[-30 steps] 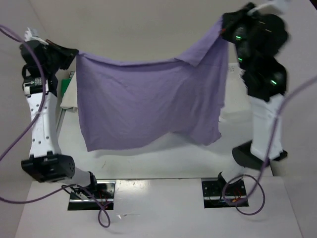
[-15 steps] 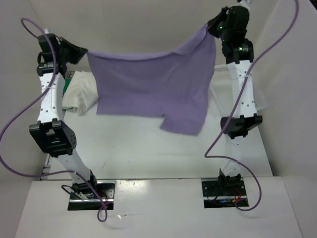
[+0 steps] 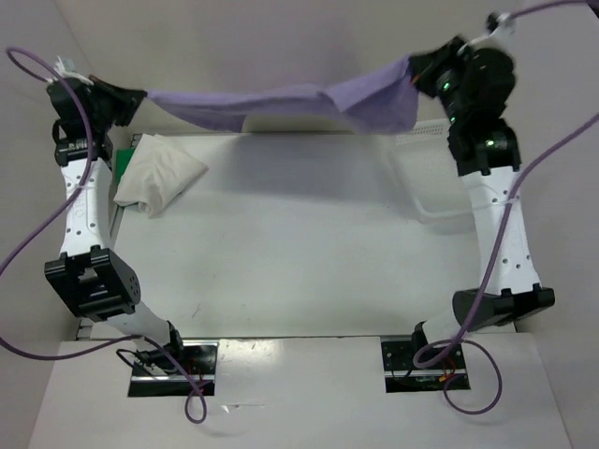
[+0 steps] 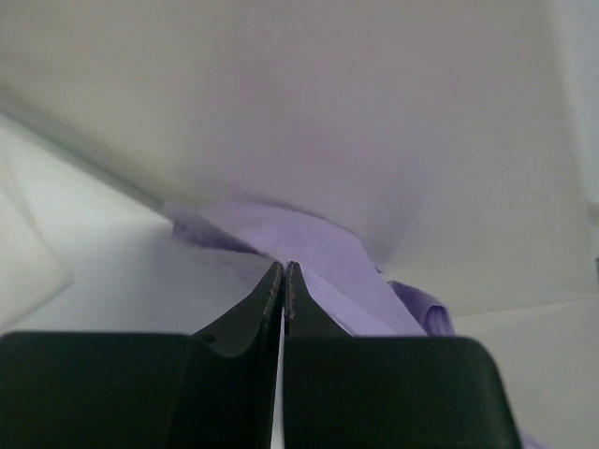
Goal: Fold and stack the t-shirts
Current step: Flatten out the tshirt
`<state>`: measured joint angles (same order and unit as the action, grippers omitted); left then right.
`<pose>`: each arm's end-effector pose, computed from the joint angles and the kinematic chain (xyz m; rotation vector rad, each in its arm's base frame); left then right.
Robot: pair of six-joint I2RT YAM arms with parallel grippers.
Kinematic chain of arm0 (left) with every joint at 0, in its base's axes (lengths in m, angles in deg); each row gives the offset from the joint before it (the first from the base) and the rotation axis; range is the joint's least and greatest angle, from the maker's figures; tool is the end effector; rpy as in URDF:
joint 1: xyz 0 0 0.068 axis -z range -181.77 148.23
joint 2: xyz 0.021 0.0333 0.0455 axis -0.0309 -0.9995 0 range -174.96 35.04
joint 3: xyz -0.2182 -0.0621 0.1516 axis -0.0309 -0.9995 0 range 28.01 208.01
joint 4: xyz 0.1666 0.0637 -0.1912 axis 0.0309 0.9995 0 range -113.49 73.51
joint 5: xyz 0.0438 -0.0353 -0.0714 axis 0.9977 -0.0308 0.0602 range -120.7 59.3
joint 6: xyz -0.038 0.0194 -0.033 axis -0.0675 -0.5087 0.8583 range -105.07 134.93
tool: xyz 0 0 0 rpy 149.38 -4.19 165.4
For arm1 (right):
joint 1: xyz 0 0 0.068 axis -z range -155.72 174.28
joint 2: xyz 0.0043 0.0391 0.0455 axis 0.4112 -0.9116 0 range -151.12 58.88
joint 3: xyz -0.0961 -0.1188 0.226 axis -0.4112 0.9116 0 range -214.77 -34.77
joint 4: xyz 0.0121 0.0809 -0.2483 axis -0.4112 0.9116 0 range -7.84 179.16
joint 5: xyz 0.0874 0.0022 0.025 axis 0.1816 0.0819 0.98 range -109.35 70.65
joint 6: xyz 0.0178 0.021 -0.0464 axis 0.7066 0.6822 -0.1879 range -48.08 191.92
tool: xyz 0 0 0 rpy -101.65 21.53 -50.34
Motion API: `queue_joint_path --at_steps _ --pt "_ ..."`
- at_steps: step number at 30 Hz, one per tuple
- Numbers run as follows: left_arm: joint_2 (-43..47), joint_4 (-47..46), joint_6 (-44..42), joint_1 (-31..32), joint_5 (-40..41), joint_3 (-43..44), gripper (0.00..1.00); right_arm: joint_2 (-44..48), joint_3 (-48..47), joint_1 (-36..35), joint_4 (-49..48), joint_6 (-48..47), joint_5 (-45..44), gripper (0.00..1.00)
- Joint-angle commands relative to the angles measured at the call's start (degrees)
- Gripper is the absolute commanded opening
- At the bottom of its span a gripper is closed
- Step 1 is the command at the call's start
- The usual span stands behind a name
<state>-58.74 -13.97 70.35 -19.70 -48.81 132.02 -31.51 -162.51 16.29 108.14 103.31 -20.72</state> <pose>0.3608 0.1051 0.4809 -0.7438 1.4280 -0.7570 0.2849 0.0391 0.5955 0.3029 1.3615 0.5581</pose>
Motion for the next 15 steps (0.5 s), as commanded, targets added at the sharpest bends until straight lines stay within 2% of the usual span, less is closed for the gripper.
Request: queue_joint_path --at_steps 1,2,3,4,5,8,9,12,15 --pt "4.2 -2.8 -2.5 -0.3 -0.4 -12.5 0.00 6.2 28.9 0.1 -0.3 -0.5 0.7 0.00" --pt "5.5 -2.8 -3.2 -0.3 -0.4 -15.9 0.00 8.4 34.4 0.1 -0.3 -0.5 0.7 0.00" --pt "6.9 -3.7 -3.2 -0.3 -0.4 -19.7 0.00 12.6 44.3 0.1 1.1 -0.5 0.7 0.00" --pt "10.2 -3.7 -3.7 -0.3 1.2 -23.4 0.00 14.6 49.1 0.1 1.7 -0.5 1.4 0.00" --pt "11.9 -2.9 -4.6 -0.3 2.4 -30.5 0.00 18.9 57.2 0.1 2.6 0.1 1.4 0.00" --pt "17.7 2.5 -6.1 -0.3 6.6 -40.2 0.00 25.9 67.7 0.1 8.3 0.7 2.0 0.00" --pt "20.1 3.8 -6.1 -0.3 7.2 -46.4 0.00 27.0 69.0 0.1 12.0 0.7 2.5 0.00" --pt "24.1 8.1 -7.6 -0.3 8.4 -56.4 0.00 28.9 71.1 0.1 19.6 2.0 5.8 0.00" --pt "26.4 15.0 -10.4 -0.3 9.2 -59.4 0.00 33.1 72.6 0.1 24.0 4.0 10.0 0.00"
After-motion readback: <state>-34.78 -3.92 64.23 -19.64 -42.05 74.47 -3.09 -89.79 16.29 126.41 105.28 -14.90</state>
